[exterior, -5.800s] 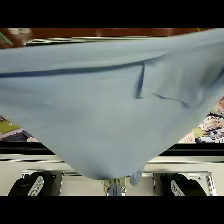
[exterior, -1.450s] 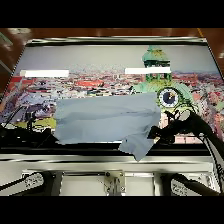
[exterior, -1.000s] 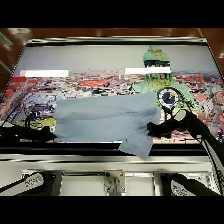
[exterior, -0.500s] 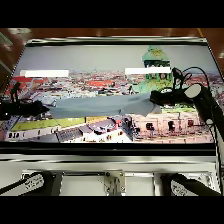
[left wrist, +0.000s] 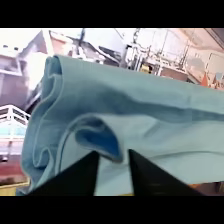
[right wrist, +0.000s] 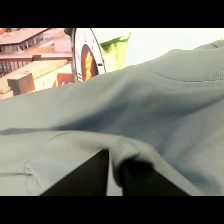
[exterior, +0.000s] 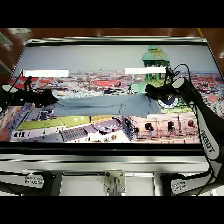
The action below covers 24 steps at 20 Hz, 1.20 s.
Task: Fold the shirts.
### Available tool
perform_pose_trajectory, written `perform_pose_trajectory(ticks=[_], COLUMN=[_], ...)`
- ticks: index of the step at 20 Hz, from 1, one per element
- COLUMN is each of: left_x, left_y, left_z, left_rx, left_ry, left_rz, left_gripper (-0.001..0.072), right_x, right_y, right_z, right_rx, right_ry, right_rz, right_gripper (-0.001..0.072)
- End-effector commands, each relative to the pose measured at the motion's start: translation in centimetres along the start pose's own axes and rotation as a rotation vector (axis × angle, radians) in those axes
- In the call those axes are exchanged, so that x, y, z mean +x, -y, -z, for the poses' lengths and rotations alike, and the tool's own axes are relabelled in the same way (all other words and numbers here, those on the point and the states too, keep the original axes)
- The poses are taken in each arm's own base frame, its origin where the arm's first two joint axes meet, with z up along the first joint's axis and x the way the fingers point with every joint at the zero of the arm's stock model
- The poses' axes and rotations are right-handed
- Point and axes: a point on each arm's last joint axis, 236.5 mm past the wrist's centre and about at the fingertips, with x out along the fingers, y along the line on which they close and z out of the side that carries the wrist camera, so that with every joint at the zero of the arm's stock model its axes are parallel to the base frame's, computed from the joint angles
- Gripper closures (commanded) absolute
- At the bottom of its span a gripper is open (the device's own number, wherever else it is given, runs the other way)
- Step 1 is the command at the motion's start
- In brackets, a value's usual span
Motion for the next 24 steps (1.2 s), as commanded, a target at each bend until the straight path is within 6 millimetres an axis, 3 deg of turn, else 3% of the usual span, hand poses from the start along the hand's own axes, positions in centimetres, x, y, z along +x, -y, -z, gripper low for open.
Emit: perform_pose_trajectory(ticks=[1, 2, 4, 6, 7, 9, 11, 13, 17, 22, 23, 24], left_x=[1.7, 1.4, 0.3, -1.4, -2.1, -3.1, -3.6, -4.0, -5.5, -6.5, -6.5, -6.3], left_y=[-0.1, -0.2, -0.4, -0.5, -0.5, -0.2, 0.6, 1.8, 6.0, 10.6, 11.2, 11.7], left_z=[-0.2, -0.5, -1.0, -1.2, -1.2, -0.3, 0.9, 1.7, 1.5, 1.5, 1.6, 1.7], left_rx=[-0.082, -0.081, -0.084, -0.088, -0.091, -0.077, -0.05, -0.037, 0.04, 0.089, 0.117, 0.137], left_ry=[-0.021, -0.014, -0.02, -0.045, -0.06, -0.103, -0.152, -0.183, -0.145, -0.113, -0.11, -0.11], left_rz=[0.031, 0.03, 0.041, 0.063, 0.072, 0.092, 0.111, 0.138, 0.244, 0.358, 0.377, 0.384], left_gripper=[0.0093, 0.0049, 0.0048, 0.0049, 0.0049, 0.005, 0.0051, 0.0051, 0.0052, 0.0052, 0.0052, 0.0052], right_x=[2.1, 1.5, -0.9, -3.8, -4.9, -5.6, -4.9, -3.4, 0.2, 3.6, 3.8, 3.8], right_y=[1.1, 1.2, 2.6, 6.3, 8.3, 10.0, 9.6, 8.0, 6.2, 6.4, 6.6, 6.7], right_z=[0.3, -0.1, -1.1, -1.7, -1.4, 0.6, 2.0, 2.7, 3.2, 4.7, 4.8, 4.8], right_rx=[0.018, -0.022, -0.093, -0.117, -0.055, 0.059, 0.115, 0.145, 0.184, 0.265, 0.27, 0.268], right_ry=[-0.02, -0.014, -0.009, -0.032, -0.052, -0.144, -0.215, -0.251, -0.268, -0.306, -0.307, -0.306], right_rz=[0.008, 0.008, 0.055, 0.166, 0.2, 0.162, 0.069, -0.03, -0.094, -0.075, -0.07, -0.066], right_gripper=[0.003, 0.0028, 0.0028, 0.0028, 0.0016, 0.0015, 0.0015, 0.0015, 0.0015, 0.0026, 0.0128, 0.0419])
